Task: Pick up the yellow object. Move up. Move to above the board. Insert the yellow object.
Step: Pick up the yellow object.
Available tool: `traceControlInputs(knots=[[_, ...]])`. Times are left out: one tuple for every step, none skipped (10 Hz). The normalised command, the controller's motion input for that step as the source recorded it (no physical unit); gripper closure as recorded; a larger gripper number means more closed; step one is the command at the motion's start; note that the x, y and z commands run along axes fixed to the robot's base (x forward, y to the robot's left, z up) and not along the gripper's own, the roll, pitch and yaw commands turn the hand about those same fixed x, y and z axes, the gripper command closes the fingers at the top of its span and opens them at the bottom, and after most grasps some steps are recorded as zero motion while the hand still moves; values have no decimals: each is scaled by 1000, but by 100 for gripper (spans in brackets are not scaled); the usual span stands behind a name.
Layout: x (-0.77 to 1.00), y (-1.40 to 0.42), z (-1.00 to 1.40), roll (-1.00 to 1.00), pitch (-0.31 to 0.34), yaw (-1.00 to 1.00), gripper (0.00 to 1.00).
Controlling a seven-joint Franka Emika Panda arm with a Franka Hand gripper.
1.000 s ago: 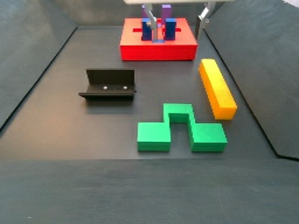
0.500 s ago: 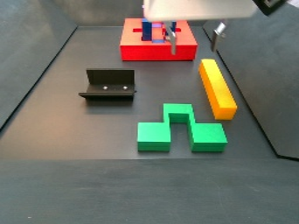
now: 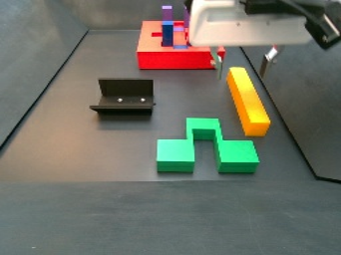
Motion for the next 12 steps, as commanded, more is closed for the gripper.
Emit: traceControlInputs(knots=[[0, 0, -483, -137, -106, 0, 0], [0, 0, -480, -139, -113, 0, 0], [0, 0, -426, -147, -83, 0, 0], [-109, -37, -434, -124, -93, 0, 0], [-243, -40, -286, -66, -76, 0, 0], [-317, -34, -146, -76, -61, -31, 0], [-343, -60, -160, -64, -79, -40, 0], [-300, -54, -106, -36, -64, -26, 0], [-246, -43, -160, 0, -54, 0, 0], [-163, -54, -251, 0, -40, 0, 0], [-109, -6, -294, 0, -43, 0, 0], [-89, 0, -343, 0, -50, 0, 0]])
